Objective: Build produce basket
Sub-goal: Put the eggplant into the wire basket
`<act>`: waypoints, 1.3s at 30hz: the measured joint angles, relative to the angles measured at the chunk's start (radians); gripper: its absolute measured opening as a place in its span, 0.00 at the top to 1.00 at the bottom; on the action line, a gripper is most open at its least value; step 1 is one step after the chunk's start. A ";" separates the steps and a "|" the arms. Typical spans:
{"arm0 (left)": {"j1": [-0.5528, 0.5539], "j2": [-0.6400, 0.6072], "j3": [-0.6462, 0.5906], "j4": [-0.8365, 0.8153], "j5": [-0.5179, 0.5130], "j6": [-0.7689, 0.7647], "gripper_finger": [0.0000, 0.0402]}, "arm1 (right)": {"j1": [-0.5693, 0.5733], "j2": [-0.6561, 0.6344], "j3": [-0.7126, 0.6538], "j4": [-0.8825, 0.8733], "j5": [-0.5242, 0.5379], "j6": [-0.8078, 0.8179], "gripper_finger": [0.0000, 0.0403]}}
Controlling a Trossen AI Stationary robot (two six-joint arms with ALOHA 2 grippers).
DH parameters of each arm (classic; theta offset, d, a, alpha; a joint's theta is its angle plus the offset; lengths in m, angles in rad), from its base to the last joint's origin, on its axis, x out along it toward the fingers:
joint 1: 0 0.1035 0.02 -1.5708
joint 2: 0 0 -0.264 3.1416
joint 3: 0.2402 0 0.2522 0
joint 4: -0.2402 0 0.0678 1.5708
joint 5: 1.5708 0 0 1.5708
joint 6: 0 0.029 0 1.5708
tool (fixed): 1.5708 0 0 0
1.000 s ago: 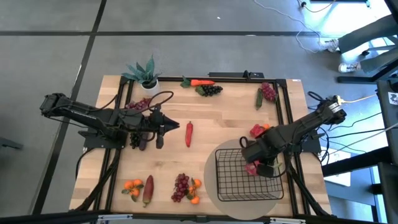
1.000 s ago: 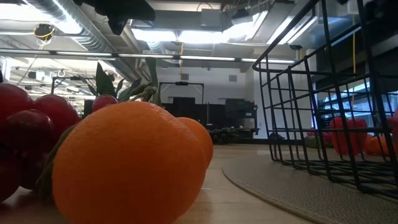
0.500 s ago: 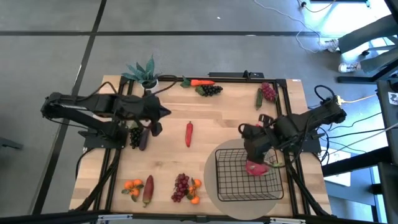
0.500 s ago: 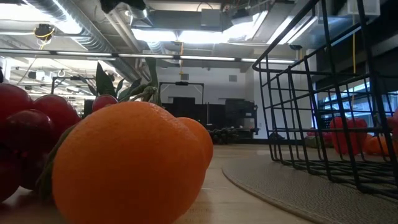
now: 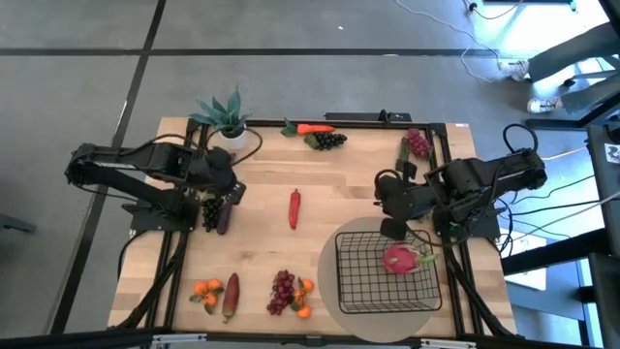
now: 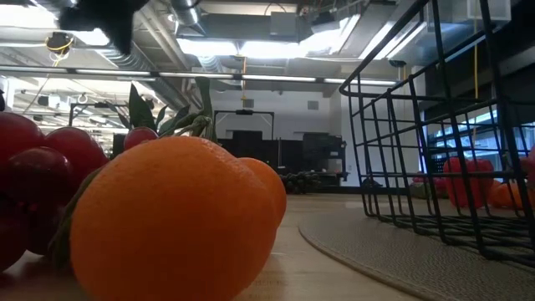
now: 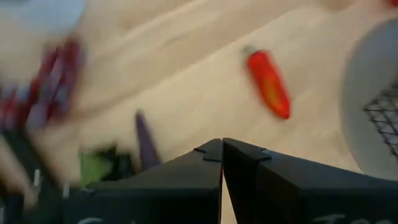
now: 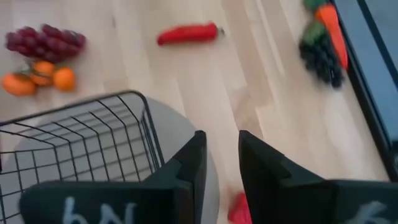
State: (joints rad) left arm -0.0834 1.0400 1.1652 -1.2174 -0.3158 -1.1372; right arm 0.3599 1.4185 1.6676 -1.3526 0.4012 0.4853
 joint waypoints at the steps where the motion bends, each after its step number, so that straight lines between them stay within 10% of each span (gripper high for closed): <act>1: 0.000 0.007 0.000 -0.023 0.014 -0.033 1.00 | -0.002 0.000 0.000 0.019 0.000 -0.027 0.80; 17: -0.006 0.082 -0.001 -0.067 0.256 -0.091 0.86 | -0.010 -0.002 0.000 0.061 -0.002 -0.103 0.80; 39: 0.134 0.340 -0.023 -0.114 0.185 -0.091 0.72 | -0.010 -0.001 -0.001 0.062 -0.038 -0.102 0.80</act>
State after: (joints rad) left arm 0.0510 1.3803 1.1425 -1.3309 -0.1307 -1.2277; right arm 0.3496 1.4174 1.6665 -1.2909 0.3636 0.3832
